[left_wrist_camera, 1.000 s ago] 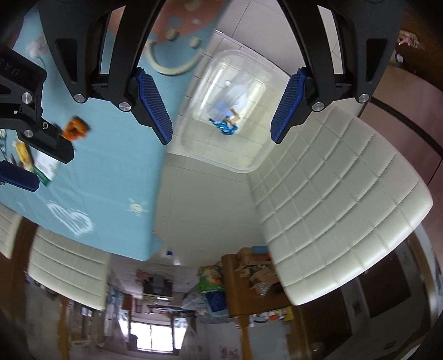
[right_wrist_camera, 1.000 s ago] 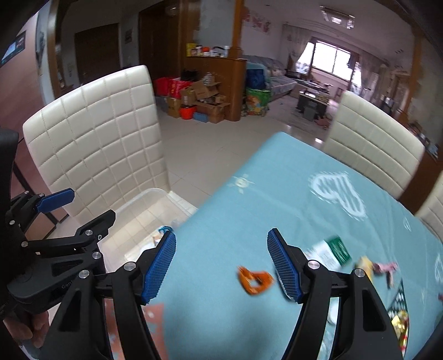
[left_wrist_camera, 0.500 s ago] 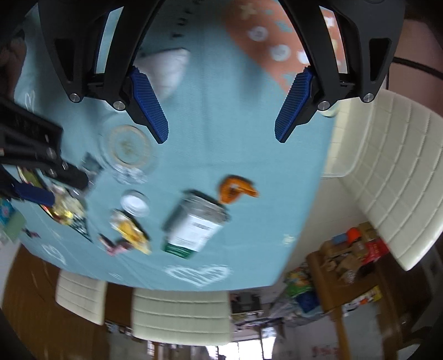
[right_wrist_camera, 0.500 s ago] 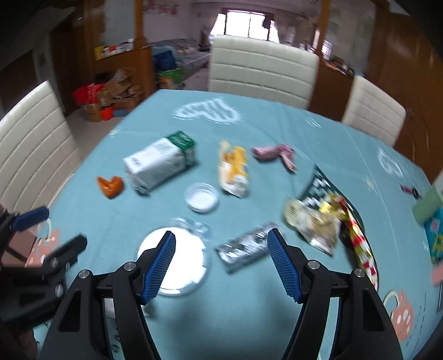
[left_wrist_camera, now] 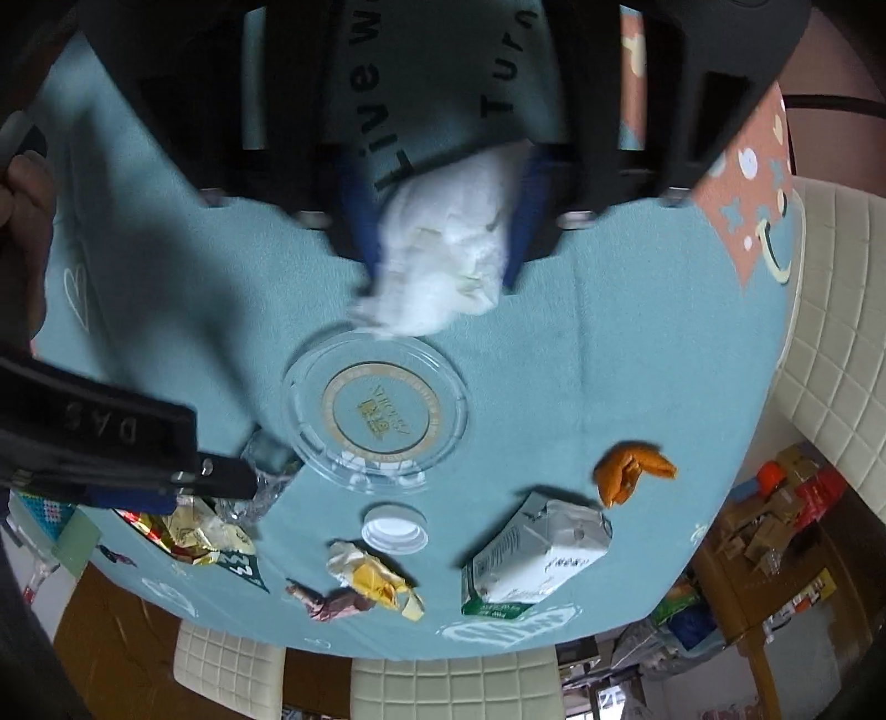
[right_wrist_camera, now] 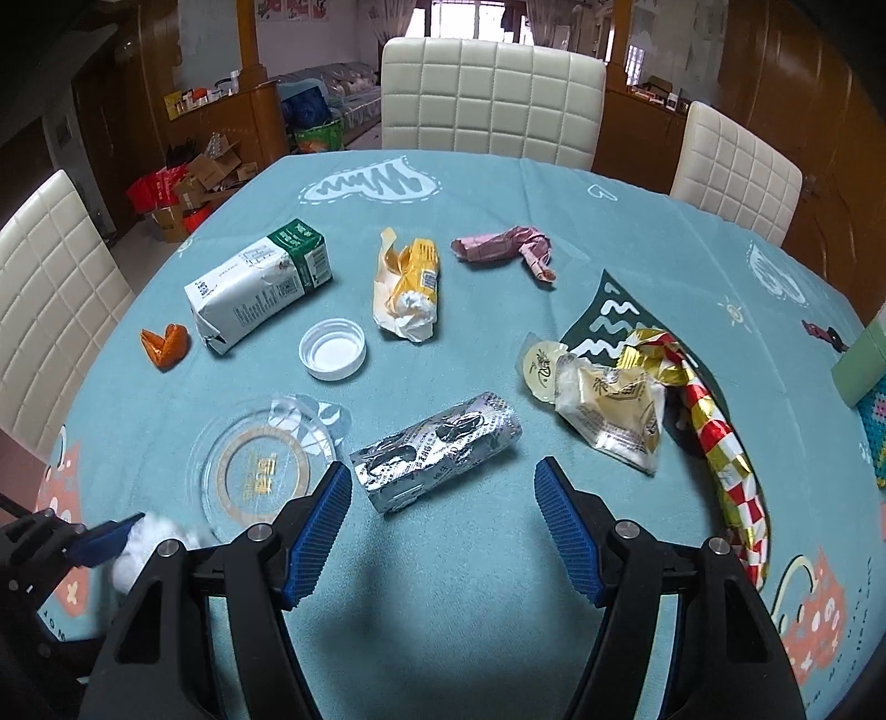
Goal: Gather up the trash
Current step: 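Grasp the white tissue with the left tool while the right tool grasps the foil roll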
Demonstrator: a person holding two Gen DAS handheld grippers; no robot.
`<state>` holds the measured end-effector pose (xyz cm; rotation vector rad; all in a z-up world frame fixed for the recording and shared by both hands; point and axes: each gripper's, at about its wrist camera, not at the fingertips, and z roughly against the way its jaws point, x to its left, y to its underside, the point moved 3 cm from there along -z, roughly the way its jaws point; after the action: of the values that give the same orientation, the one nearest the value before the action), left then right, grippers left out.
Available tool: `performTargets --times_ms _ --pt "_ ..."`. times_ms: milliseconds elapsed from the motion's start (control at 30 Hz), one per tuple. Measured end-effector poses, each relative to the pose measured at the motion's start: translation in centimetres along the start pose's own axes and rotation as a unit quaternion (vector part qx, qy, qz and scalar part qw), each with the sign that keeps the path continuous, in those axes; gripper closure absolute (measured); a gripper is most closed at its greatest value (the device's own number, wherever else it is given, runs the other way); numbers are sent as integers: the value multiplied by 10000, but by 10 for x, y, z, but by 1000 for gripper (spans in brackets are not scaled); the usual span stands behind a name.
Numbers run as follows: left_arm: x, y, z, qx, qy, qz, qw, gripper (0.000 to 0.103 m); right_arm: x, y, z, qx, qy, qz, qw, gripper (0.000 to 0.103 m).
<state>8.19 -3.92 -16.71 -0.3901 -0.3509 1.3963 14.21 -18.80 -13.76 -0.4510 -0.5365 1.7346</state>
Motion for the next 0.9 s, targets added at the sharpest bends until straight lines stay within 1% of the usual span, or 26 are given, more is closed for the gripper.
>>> performTargets --times_ms 100,200,433,600,700,767,833,900 --pt "11 -12 -4 -56 -48 203 9998 73 1 -3 -6 22 -49 6 10000 36" --pt "24 -24 -3 -179 -199 311 9992 74 2 -8 -11 23 -81 13 10000 36" --pt "49 -50 -7 -296 -364 534 9975 74 -1 -16 -28 162 -33 -56 9998 36" --pt "57 -54 -11 -258 -373 622 9970 74 -8 -17 -43 417 -3 -152 9990 36" --pt "59 -53 -13 -217 -368 651 9970 74 -11 -15 -45 421 -112 -278 9987 36" --pt "58 -52 -14 -219 -372 650 9970 74 -10 -13 -44 443 -196 -300 9984 44" --pt "58 -52 -14 -220 -347 656 9970 74 -5 -11 -41 457 -299 -247 9982 62" --pt "58 -52 -12 -242 -338 674 9969 74 4 -10 -35 432 -290 -116 9986 71"
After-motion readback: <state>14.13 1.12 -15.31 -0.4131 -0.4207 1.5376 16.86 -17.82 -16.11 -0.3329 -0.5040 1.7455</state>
